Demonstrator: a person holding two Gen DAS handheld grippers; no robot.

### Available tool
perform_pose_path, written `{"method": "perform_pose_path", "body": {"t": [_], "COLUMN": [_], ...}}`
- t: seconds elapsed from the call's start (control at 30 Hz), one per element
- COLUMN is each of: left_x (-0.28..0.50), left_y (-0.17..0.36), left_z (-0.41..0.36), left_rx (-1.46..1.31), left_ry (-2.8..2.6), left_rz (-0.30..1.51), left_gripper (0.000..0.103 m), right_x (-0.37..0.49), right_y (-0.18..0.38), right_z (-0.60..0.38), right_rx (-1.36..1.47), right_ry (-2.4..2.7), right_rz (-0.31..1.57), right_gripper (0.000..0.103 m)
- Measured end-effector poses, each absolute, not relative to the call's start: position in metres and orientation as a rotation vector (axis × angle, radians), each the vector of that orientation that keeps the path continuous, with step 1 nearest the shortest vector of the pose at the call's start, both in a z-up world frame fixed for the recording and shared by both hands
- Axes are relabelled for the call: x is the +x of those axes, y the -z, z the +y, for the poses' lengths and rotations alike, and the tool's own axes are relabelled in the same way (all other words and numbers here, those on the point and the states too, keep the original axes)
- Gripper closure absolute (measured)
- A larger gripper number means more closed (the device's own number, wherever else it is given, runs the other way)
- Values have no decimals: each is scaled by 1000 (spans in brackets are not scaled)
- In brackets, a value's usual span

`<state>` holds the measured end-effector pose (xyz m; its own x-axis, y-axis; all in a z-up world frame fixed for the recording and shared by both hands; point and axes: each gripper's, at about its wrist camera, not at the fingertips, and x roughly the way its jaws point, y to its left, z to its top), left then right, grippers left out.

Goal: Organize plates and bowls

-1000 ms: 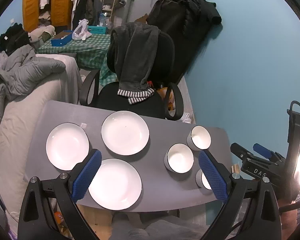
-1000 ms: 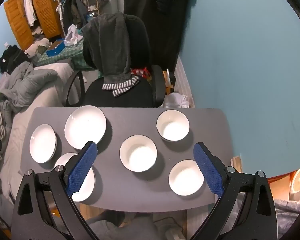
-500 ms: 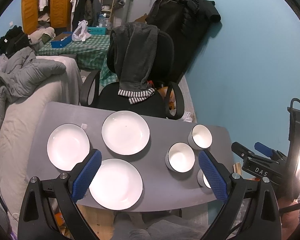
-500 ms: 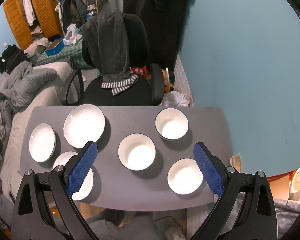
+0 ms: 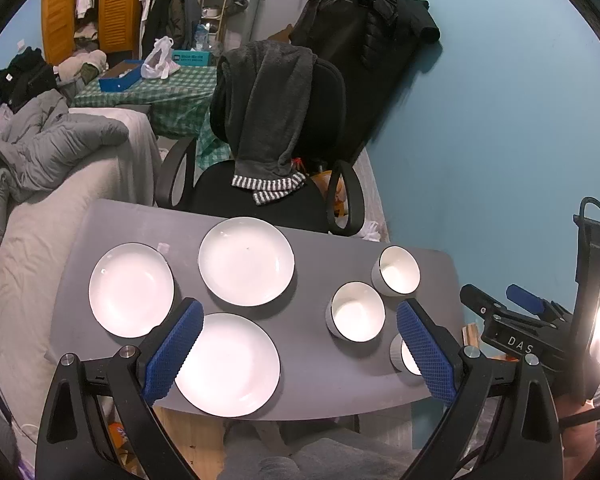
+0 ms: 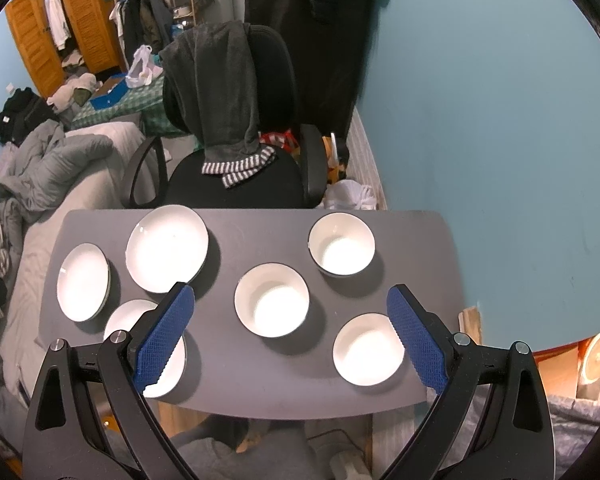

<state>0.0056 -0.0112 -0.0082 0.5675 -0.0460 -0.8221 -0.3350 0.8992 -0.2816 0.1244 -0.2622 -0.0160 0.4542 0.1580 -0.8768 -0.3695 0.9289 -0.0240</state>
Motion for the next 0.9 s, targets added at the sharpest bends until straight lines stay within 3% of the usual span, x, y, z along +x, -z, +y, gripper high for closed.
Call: {"method": "perform_pose_path", "body": {"t": [0.9], "left_x": [7], "left_y": [12], "left_z": [-14], "left_rx": [-451], "left_ry": [-181], "left_rz": [973], "left_gripper": [4], "right_x": [126], "right_y": [14], "right_z": [-263], "right_rx": [-229], "right_ry": [-348], "right_rz": [1061], "right_gripper": [6]}}
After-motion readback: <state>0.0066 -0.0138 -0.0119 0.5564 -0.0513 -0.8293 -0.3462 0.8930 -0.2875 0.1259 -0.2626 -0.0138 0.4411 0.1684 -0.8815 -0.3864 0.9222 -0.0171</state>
